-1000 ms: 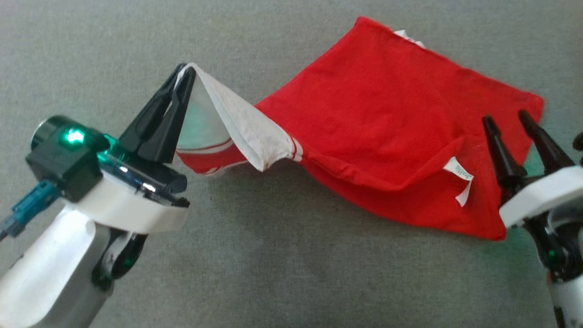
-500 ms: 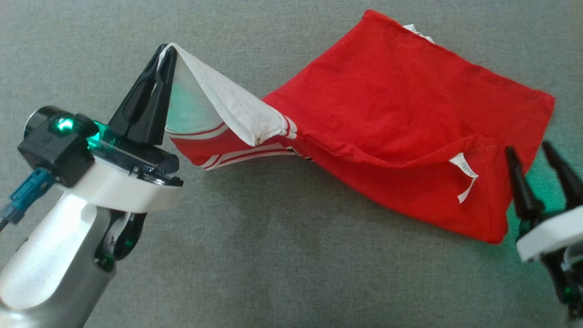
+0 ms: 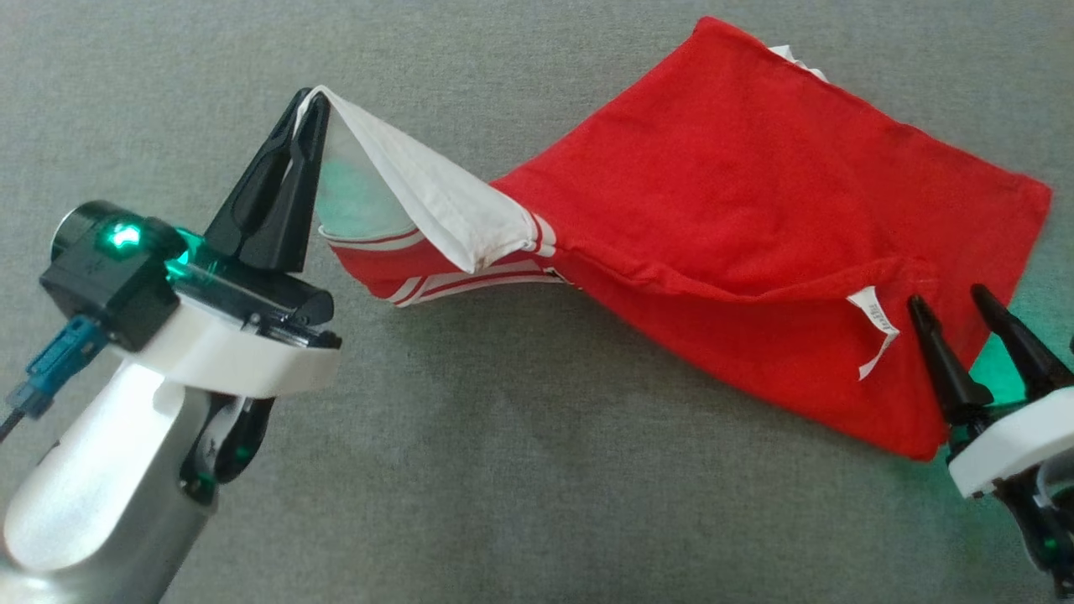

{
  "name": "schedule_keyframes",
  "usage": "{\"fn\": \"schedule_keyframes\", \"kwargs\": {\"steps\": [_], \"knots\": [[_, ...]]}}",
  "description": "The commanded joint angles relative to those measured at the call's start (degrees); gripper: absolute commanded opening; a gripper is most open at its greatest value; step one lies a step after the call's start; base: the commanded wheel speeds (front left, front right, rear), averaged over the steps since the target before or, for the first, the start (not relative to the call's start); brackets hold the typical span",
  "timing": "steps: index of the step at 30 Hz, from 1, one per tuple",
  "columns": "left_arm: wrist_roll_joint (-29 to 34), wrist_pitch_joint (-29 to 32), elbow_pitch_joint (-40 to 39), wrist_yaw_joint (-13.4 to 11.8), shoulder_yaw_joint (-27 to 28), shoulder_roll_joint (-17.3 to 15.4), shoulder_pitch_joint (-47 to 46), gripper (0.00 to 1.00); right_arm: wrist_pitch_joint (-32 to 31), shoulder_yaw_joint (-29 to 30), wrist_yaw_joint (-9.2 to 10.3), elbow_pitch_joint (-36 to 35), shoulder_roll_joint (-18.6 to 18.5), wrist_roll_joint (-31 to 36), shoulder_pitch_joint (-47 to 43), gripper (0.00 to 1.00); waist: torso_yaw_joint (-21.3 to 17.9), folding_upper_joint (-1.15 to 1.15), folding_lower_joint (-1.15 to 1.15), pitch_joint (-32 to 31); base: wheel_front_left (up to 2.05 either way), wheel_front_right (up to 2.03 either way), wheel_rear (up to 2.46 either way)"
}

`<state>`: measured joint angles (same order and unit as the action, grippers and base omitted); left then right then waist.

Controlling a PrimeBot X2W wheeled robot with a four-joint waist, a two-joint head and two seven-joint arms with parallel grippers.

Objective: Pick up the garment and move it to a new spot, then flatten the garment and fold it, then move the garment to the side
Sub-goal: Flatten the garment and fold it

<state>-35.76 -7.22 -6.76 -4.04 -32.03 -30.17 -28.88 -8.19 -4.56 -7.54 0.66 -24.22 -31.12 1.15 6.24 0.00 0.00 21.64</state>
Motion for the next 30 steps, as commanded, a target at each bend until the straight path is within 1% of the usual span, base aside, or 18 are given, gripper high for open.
{"fn": "schedule_keyframes", "kwargs": {"steps": [1, 6, 9, 11, 12, 14, 15, 16, 23, 24, 25, 26, 30], "knots": [[0.22, -0.43, -1.35, -0.20, 2.37, -1.60, -1.34, 0.00, -0.38, -0.36, 0.05, -1.00, -2.09, -0.38, 1.00, 1.00, 0.27, 0.00, 0.00, 0.12, 0.00, 0.00, 0.00], [0.13, -0.77, -0.94, -0.08, 2.12, -1.37, -1.46, 0.00, -0.38, -0.64, 0.05, 1.39, -2.78, -1.59, 2.56, 1.00, 0.96, 0.00, 0.00, 0.37, 0.00, 0.00, 0.00], [0.09, -0.90, -0.78, -0.09, 2.09, -1.33, -1.60, 0.00, -0.50, -0.92, 0.05, 2.26, -3.27, -2.49, 3.30, 0.85, 1.24, 0.00, 0.00, 0.64, 0.00, 0.00, 0.00], [0.06, -0.99, -0.68, -0.10, 2.05, -1.25, -1.71, 0.00, -0.62, -1.24, 0.05, 2.73, -3.71, -3.09, 3.71, 0.68, 1.46, 0.00, 0.00, 0.82, 0.00, 0.00, 0.00], [0.03, -1.06, -0.62, -0.11, 2.05, -1.22, -1.74, 0.00, -0.62, -1.50, 0.05, 2.87, -4.02, -3.37, 3.85, 0.49, 1.54, 0.00, 0.00, 0.90, 0.00, 0.00, 0.00], [-0.02, -1.22, -0.43, -0.12, 2.04, -1.19, -1.75, 0.00, -0.38, -1.81, 0.05, 3.17, -4.42, -3.86, 4.07, 0.28, 1.63, 0.00, 0.00, 0.93, 0.00, 0.00, 0.00], [-0.05, -1.28, -0.32, -0.14, 2.03, -1.17, -1.73, 0.00, -0.23, -1.98, 0.05, 3.28, -4.55, -4.11, 4.12, 0.11, 1.66, 0.00, 0.00, 0.88, 0.00, 0.00, 0.00], [-0.08, -1.33, -0.19, -0.15, 2.02, -1.18, -1.70, 0.00, -0.16, -2.11, 0.05, 3.43, -4.58, -4.44, 4.13, 0.00, 1.66, 0.00, 0.00, 0.82, 0.00, 0.00, 0.00], [-0.41, -1.45, 0.24, -0.34, 2.15, -1.46, -1.45, 0.00, 0.20, -2.46, 0.05, 3.08, -4.57, -6.14, 3.47, 0.00, 1.29, 0.00, 0.00, -0.23, 0.00, 0.00, 0.00], [-0.43, -1.45, 0.18, -0.39, 2.18, -1.54, -1.42, 0.00, 0.10, -2.33, 0.05, 2.93, -4.44, -6.62, 3.24, 0.07, 1.23, 0.00, 0.00, -0.37, 0.00, 0.00, 0.00], [-0.44, -1.44, 0.12, -0.44, 2.20, -1.61, -1.37, 0.00, -0.13, -2.31, 0.05, 2.70, -4.34, -7.25, 2.99, 0.76, 1.19, 0.00, 0.00, -0.52, 0.00, 0.00, 0.00], [-0.45, -1.44, 0.06, -0.50, 2.20, -1.67, -1.31, 0.00, -0.48, -2.48, 0.05, 2.35, -4.31, -7.95, 2.74, 1.00, 1.14, 0.00, 0.00, -0.65, 0.00, 0.00, 0.00], [-0.50, -1.31, -0.24, -0.69, 2.09, -1.77, -1.18, 0.00, -2.20, -3.27, 0.05, 1.10, -4.77, -10.46, 2.16, 1.00, 1.11, 0.00, 0.00, -0.78, 0.00, 0.00, 0.00]]}}
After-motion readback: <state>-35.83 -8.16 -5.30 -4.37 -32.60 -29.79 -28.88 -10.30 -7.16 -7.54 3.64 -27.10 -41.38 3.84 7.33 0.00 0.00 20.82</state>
